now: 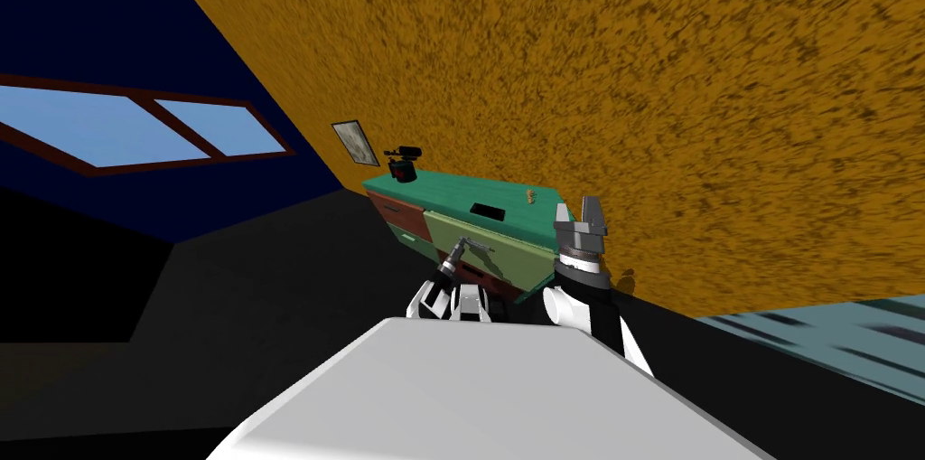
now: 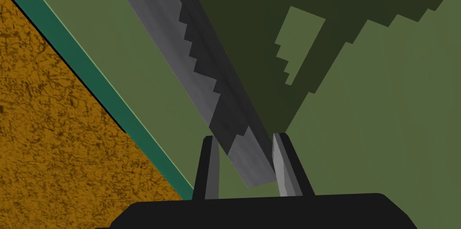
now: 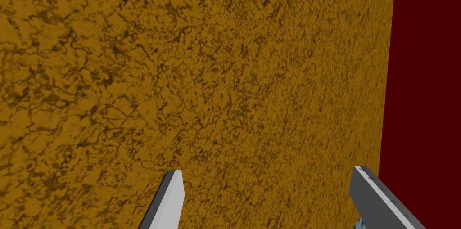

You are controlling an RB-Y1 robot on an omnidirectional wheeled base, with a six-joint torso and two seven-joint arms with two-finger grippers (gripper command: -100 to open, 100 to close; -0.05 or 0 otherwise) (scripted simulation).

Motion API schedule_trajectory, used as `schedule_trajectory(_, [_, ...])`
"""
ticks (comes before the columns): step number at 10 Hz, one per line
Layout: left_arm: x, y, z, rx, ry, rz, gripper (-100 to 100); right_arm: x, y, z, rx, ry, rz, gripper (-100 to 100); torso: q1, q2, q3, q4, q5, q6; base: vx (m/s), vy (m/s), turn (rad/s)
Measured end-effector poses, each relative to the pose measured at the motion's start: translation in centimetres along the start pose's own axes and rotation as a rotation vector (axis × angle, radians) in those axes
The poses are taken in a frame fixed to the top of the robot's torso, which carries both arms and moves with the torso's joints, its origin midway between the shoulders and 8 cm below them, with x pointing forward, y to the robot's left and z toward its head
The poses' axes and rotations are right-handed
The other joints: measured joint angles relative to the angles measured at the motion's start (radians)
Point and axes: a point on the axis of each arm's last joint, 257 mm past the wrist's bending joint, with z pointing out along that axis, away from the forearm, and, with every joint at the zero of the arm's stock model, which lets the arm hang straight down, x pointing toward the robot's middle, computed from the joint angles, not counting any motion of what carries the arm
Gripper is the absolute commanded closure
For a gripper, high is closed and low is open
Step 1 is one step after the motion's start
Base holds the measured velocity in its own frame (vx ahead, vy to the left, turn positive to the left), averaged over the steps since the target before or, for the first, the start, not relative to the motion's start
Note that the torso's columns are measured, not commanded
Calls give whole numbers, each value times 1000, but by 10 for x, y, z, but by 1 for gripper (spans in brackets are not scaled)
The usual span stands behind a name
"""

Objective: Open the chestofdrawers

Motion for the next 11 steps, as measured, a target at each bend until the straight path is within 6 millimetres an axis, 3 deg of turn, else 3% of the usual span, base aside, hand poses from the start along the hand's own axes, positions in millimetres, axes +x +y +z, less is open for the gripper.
schedule_trajectory(8, [6,-5,-5,-15,18,-1,100,0,0,0,0,0,0,0,-4,-1,-1,2,-1,1,-153,67,14])
schedule_trajectory(9, [7,-1,-7,-23,19,-1,-100,0,0,0,0,0,0,0,-6,-8,-4,2,-2,1,-53,36,-10])
schedule_trajectory(11, [3,-13,6,-21,16,-2,-100,0,0,0,0,0,0,0,-1,-10,-6,0,-1,-1,-53,38,-15])
